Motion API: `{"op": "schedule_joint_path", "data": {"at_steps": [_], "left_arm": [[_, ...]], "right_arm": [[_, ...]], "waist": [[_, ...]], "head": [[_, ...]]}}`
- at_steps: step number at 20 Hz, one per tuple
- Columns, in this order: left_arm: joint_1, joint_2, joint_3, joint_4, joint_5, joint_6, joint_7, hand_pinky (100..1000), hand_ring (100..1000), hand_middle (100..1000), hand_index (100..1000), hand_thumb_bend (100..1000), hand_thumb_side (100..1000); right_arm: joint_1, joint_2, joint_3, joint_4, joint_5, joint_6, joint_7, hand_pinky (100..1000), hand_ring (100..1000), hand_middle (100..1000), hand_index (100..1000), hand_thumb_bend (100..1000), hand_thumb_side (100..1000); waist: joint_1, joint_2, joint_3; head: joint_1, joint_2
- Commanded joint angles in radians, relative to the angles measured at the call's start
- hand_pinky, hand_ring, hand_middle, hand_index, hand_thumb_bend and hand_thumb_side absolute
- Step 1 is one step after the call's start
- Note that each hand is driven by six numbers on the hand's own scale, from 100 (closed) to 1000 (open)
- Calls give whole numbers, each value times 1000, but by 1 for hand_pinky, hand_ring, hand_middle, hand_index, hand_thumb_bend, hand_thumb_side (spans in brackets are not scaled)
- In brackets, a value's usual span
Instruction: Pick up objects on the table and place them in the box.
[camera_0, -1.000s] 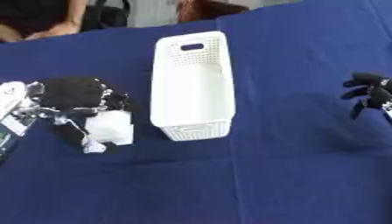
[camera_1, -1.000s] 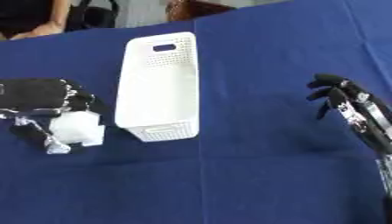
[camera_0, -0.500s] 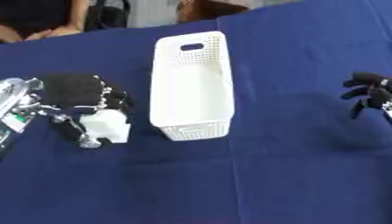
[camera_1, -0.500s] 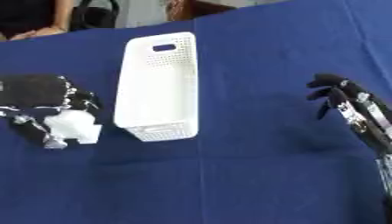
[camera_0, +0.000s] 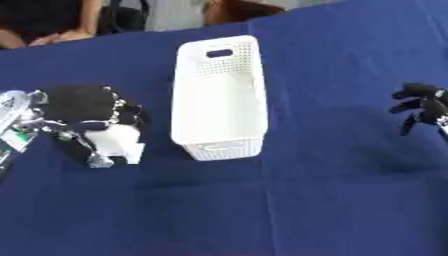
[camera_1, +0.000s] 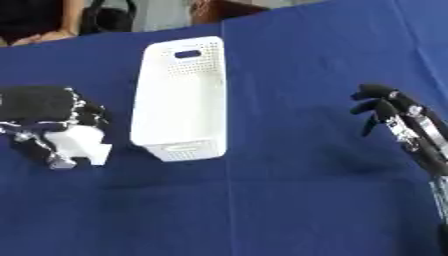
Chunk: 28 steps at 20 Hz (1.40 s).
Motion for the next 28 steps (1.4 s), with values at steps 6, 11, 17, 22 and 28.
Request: {"op": "schedule_joint_path", "data": {"at_steps": [6, 11, 17, 22, 28], "left_arm": [[6, 31, -1, -3, 91, -1, -13, 100, 100, 100, 122, 100, 249], [9, 32, 2, -9, 109, 2, -22, 100, 100, 100, 122, 100, 248], [10, 65, 18, -57, 133, -2, 0, 100, 100, 100, 119, 100, 247], [12, 131, 43, -163, 166, 3, 51, 100, 100, 100, 115, 100, 245], [-1, 200, 63, -287, 223, 17, 92, 100, 100, 100, 110, 100, 215]], "right_arm": [[-7, -2, -4, -10, 0, 2, 5, 444, 703, 763, 904, 100, 864], [-4, -2, -5, -10, 0, 3, 5, 443, 703, 763, 905, 100, 863], [7, -5, -8, -8, 2, 4, 3, 443, 703, 762, 905, 100, 862], [33, -10, -12, -9, 5, 9, 0, 441, 703, 762, 905, 100, 862], [66, -12, -16, -11, 9, 17, -3, 440, 702, 762, 905, 100, 861]], "waist": [[-5, -25, 9], [-4, -27, 11], [0, -39, 22], [8, -67, 47], [22, -111, 82]], "head": [[0, 2], [-1, 2], [-7, 9], [-20, 20], [-30, 25]]}}
